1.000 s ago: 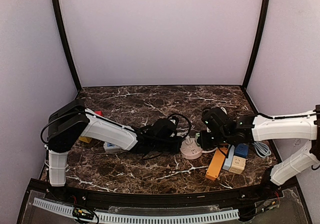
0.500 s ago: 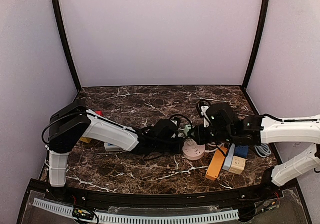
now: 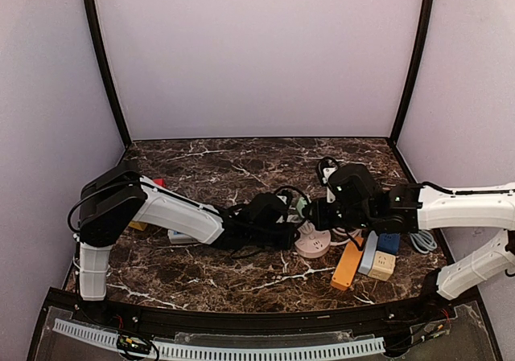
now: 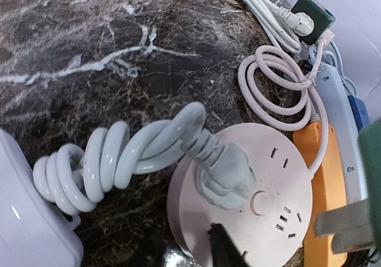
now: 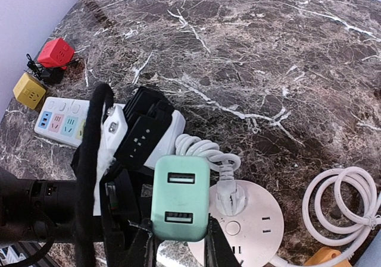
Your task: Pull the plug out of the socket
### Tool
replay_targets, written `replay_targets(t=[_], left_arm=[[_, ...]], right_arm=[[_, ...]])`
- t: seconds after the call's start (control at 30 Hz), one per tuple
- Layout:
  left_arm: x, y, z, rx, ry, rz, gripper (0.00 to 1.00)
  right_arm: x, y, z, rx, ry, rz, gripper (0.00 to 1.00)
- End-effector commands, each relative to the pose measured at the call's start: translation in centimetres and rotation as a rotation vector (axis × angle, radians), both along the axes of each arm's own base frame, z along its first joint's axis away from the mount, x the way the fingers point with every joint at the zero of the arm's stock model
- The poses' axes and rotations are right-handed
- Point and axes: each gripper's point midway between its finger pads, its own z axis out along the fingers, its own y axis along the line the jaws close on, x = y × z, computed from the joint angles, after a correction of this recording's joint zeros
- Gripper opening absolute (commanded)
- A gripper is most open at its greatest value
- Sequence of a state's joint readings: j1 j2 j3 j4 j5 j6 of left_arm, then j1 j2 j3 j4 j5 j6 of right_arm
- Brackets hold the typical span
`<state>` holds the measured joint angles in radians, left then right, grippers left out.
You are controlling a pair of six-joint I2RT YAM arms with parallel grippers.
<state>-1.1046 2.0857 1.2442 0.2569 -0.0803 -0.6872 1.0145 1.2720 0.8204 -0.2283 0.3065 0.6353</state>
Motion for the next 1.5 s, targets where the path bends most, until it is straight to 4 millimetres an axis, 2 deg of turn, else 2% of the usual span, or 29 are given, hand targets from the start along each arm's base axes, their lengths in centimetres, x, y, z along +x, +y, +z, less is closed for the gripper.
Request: replay_targets(t=[0.0,0.03,0.07,0.1,0.13,0.17,0.2,0.23,0.27,0.33,0.37,0.4,0.43,0.47,0.5,0.53,0.57,0.67,0.7,0.87,1.0,1.13,1.2,1.27,1.47], left_arm=[[-2.1,1.4,-1.2,0.093,0.028,-0.058,0.36],[-1.9,1.4,0.1,0.077,0.009,-0.058,0.45],[-1.8,1.7,0.5,0.085,-0.010,-0.062,0.49],[-1.7,1.8,2.0,0.069,-0.033,-0.062,0.56],[-1.7,2.5,2.1,0.089,-0.052,-0.059,0.59],[-1.5,2.8,3.7,0.076,-0.082,-0.047,0.65],[-1.6,3.5,3.7,0.097,-0.095,-0.052,0.68],[-1.4,3.9,5.3,0.082,-0.122,-0.044,0.72],[-1.7,4.6,5.4,0.101,-0.134,-0.052,0.74],[-1.9,5.7,7.8,0.082,-0.176,-0.054,0.80],[-2.2,6.3,7.7,0.092,-0.178,-0.058,0.82],[-2.3,6.6,9.0,0.072,-0.197,-0.068,0.84],[-2.8,6.9,9.0,0.064,-0.186,-0.097,0.85],[-2.9,7.1,10.2,0.040,-0.200,-0.117,0.86],[-3.7,7.1,10.1,0.027,-0.182,-0.162,0.86],[-3.7,7.4,11.1,0.012,-0.206,-0.186,0.87],[-5.1,7.3,10.9,-0.015,-0.170,-0.265,0.87],[-6.3,8.0,12.7,-0.100,-0.163,-0.371,0.88],[-7.2,8.3,12.6,-0.123,-0.143,-0.411,0.88],[-9.3,9.5,14.9,-0.252,-0.106,-0.516,0.91],[-11.9,9.3,17.3,-0.376,-0.064,-0.640,0.92],[-13.2,9.1,19.2,-0.465,-0.049,-0.715,0.91],[-13.6,9.0,19.9,-0.490,-0.051,-0.735,0.88],[-13.6,9.0,20.0,-0.494,-0.044,-0.738,0.82],[-13.8,8.9,19.3,-0.498,-0.012,-0.742,0.57]], right_arm=[[0.5,-0.8,1.2,0.014,-0.020,-0.049,0.00],[0.5,-1.2,1.2,0.019,-0.016,-0.057,0.00],[0.6,-1.6,1.1,0.023,-0.013,-0.066,0.00],[0.7,-2.0,1.1,0.031,-0.009,-0.073,0.00],[0.7,-2.4,1.1,0.038,-0.004,-0.077,0.00],[0.7,-2.7,1.1,0.045,-0.002,-0.081,0.00],[0.7,-3.1,1.1,0.048,0.000,-0.082,0.00],[0.7,-3.2,1.1,0.051,0.002,-0.078,0.00],[0.7,-3.3,1.1,0.055,0.002,-0.072,0.00],[0.6,-3.2,1.2,0.062,0.003,-0.041,0.00],[0.5,-3.0,1.4,0.071,0.003,-0.019,0.00],[0.4,-2.7,1.6,0.081,-0.002,0.008,0.00],[0.0,-2.1,2.0,0.106,-0.002,0.055,0.00],[-0.4,-1.6,2.3,0.126,-0.008,0.094,0.00],[-0.7,-1.0,2.9,0.147,-0.021,0.141,0.00],[-1.2,-0.4,3.4,0.173,-0.029,0.189,0.00],[-2.0,0.4,4.0,0.201,-0.030,0.260,0.00],[-4.2,2.5,5.9,0.273,-0.026,0.437,0.00],[-4.8,2.9,6.5,0.300,-0.026,0.481,0.00],[-8.1,4.7,9.5,0.443,-0.026,0.697,0.00],[-9.7,5.7,10.2,0.477,0.022,0.803,0.00],[-9.9,6.6,9.6,0.466,0.055,0.837,0.00],[-10.1,7.0,9.4,0.462,0.066,0.850,0.00],[-10.3,7.4,9.4,0.459,0.068,0.865,0.00],[-10.5,7.9,9.1,0.452,0.079,0.880,0.00]])
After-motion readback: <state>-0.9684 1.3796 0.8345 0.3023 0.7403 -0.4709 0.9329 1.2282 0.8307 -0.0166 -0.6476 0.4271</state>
